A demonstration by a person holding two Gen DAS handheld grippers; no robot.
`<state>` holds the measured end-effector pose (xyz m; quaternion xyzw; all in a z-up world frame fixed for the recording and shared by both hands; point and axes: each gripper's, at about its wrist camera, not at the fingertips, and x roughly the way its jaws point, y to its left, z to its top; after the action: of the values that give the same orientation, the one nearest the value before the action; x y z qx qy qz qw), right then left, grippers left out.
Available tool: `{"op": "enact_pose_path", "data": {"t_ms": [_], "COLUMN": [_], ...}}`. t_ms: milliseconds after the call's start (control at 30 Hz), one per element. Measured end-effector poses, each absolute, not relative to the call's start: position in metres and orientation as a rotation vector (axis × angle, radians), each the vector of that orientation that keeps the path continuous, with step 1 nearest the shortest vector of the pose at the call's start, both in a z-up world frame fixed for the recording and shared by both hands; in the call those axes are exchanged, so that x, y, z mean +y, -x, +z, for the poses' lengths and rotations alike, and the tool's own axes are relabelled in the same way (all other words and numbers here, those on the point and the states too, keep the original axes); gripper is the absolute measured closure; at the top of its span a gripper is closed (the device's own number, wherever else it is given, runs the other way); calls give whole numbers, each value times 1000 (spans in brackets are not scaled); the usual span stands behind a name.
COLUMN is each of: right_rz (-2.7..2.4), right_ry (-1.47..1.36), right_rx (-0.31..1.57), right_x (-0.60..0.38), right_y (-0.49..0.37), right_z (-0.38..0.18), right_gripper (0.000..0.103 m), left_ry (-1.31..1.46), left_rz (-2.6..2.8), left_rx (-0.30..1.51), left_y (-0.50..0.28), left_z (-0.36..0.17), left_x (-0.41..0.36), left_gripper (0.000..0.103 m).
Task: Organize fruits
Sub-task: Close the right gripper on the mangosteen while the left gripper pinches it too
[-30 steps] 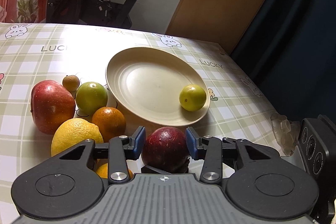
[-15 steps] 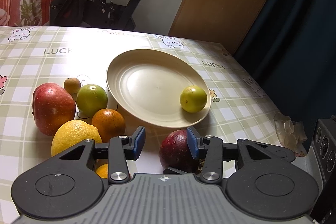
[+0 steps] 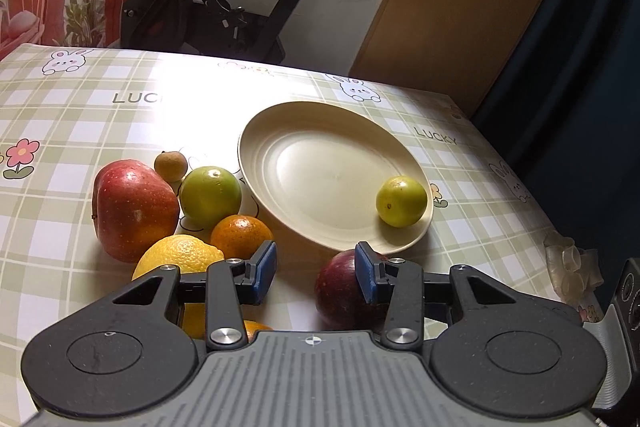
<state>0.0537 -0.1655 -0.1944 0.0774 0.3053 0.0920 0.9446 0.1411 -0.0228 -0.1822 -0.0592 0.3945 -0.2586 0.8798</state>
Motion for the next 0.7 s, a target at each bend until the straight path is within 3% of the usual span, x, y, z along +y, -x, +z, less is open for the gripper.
{"op": "enact_pose_path", "data": {"t_ms": [67, 133, 700], "right_rz": [192, 192, 223], "right_ry": [-149, -149, -109], "right_rx": [616, 608, 603], "right_x": [-164, -164, -156], "right_y": [-53, -54, -70], "right_z": [-194, -194, -193], "right_gripper": [51, 51, 45], "left_ry": [171, 219, 112], "left_rz": [-554, -589, -618], "left_rx": [818, 809, 870], "left_y": [-139, -138, -135], "left_z": [-179, -176, -193], "left_x": [-19, -16, -31], "left_gripper": [53, 39, 39]}}
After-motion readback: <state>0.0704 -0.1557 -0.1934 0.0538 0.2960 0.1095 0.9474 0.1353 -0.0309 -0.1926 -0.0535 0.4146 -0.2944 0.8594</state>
